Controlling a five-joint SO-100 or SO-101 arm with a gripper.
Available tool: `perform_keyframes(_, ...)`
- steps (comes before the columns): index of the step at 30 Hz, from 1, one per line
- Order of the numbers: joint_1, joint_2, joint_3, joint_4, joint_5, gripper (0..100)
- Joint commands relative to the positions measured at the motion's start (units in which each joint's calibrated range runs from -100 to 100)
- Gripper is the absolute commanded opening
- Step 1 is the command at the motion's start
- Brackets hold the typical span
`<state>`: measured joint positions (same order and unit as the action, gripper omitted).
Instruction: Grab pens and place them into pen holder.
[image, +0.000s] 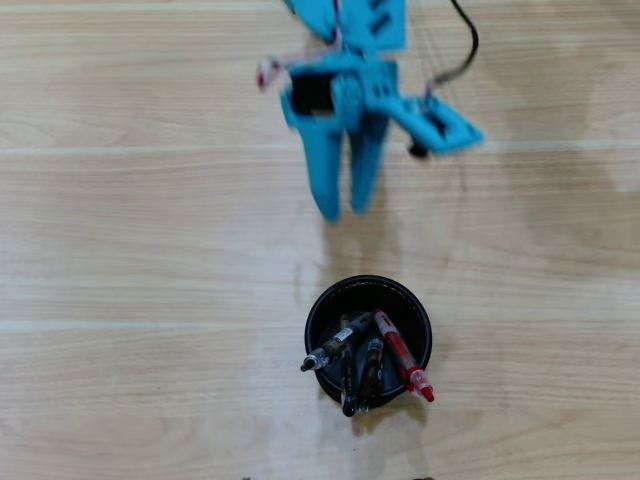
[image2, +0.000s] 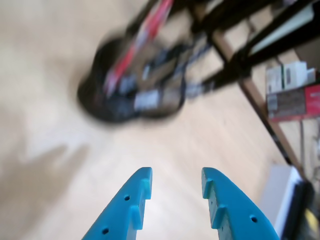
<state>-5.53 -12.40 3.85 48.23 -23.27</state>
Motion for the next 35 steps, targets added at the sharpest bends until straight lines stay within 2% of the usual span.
perform_keyframes(1, 2.06, -36.63, 23.27, 11.89, 5.18, 12)
perform_keyframes(3, 2.63, -52.18, 37.48, 16.7, 5.13, 12)
perform_keyframes(8, 4.4, -86.84, 67.72, 17.82, 5.23, 12)
perform_keyframes(17, 4.64, -87.6, 83.02, 30.79, 7.43, 12)
perform_keyframes(25, -3.18, -87.09, 90.35, 25.9, 7.06, 12)
perform_keyframes(35, -4.31, -87.09, 90.35, 25.64, 7.11, 12)
